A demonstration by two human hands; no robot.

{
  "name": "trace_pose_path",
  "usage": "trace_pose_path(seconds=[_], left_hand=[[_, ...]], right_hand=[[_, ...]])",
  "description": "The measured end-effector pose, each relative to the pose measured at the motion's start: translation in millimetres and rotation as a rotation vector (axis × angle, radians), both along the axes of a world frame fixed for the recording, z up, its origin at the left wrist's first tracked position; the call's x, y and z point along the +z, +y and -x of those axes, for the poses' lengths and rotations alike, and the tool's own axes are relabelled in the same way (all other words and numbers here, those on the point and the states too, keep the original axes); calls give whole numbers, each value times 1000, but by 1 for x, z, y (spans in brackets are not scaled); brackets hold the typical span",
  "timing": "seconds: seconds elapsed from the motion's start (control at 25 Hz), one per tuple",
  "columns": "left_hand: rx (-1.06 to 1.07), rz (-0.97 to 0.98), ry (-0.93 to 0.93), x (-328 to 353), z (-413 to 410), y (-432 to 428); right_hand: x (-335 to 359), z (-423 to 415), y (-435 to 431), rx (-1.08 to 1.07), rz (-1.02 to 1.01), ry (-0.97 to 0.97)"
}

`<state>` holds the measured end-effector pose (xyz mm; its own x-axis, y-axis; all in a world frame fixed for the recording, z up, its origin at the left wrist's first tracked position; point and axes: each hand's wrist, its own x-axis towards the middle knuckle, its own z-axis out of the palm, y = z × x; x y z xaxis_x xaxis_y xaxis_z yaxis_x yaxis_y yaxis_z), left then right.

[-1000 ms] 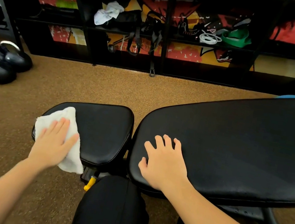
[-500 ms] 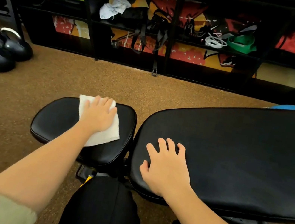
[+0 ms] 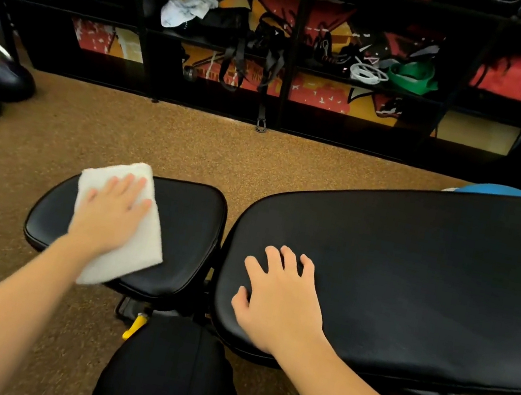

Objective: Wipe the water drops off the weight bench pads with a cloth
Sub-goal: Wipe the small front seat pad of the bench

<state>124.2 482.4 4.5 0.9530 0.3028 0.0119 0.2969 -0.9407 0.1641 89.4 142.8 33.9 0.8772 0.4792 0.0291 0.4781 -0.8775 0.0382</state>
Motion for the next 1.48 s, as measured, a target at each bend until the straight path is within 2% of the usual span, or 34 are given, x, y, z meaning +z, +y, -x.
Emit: trace_pose_path(seconds=[0.16, 0.28, 0.44, 0.52, 0.76, 0.88, 1.0, 1.2, 1.48], left_hand=[[234, -5, 46, 8, -35, 47], [324, 13, 62, 15, -59, 28], [129, 56, 84, 16, -90, -48], [27, -3, 78, 9, -95, -75], [-313, -69, 37, 3, -94, -86], [-505, -199, 57, 6, -96, -112], [-520, -214, 77, 7, -87, -123], [-623, -39, -24, 3, -68, -126], [-723, -84, 27, 2, -50, -119]], right_hand=[[-3, -1, 0, 0, 2, -21], [-4, -2, 1, 2, 10, -19], [-4, -2, 0, 11, 12, -23], [-3, -1, 0, -3, 10, -28], [-3, -1, 0, -8, 25, -38], [-1, 1, 2, -10, 36, -29], [2, 1, 2, -10, 34, -18], [6, 2, 1, 0, 35, -18], [3, 0, 1, 7, 32, -18]])
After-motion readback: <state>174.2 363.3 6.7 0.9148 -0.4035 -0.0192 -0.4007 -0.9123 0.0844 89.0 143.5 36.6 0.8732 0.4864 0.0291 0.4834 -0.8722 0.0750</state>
